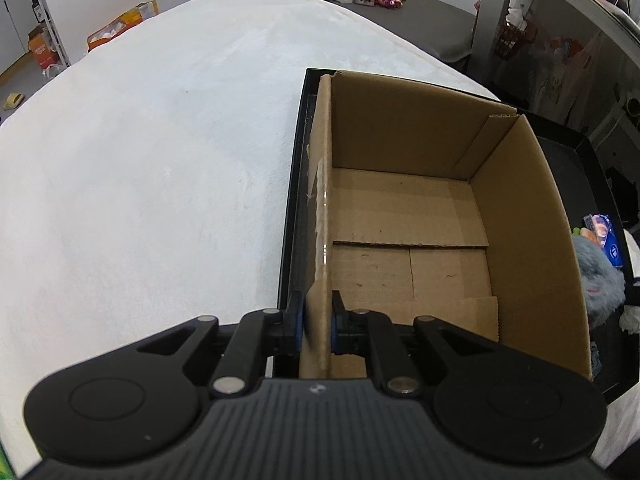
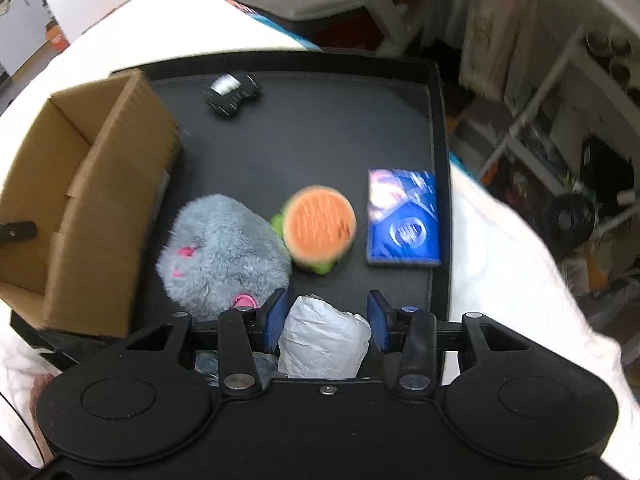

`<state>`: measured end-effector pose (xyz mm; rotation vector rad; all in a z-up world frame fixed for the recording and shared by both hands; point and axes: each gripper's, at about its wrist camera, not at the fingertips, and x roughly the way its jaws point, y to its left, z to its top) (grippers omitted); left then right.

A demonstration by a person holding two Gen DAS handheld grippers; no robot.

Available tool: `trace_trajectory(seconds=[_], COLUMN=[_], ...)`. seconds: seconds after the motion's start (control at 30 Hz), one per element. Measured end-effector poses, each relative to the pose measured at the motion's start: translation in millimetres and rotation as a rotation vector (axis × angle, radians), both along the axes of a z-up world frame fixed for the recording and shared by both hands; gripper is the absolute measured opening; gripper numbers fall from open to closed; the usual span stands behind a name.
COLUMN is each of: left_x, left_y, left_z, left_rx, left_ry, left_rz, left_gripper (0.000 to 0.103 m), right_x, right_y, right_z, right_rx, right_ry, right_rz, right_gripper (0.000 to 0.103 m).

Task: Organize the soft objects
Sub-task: 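Carry the white bundle over the cardboard box and open the right tool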

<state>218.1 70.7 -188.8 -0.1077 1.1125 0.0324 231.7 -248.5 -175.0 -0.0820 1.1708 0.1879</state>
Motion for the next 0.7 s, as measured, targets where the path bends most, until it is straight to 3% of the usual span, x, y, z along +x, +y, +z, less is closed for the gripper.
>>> trace_trajectory(seconds=[0.3, 0.7], left_x=[-3, -13], left_y=[5, 10], left_z=[5, 14], left_rx=[-0.023, -0.068], left_ry=[-0.011, -0.056], left_rz=[0.007, 0.003], left_gripper=[0.014, 0.014], right_x=[3, 7], right_y=[36, 94], right_z=[37, 72], right_rx=[0.017, 0.052], right_ry=[-0.12, -0.186], right_rz=[0.054, 0.164], right_gripper=[0.042, 0.042])
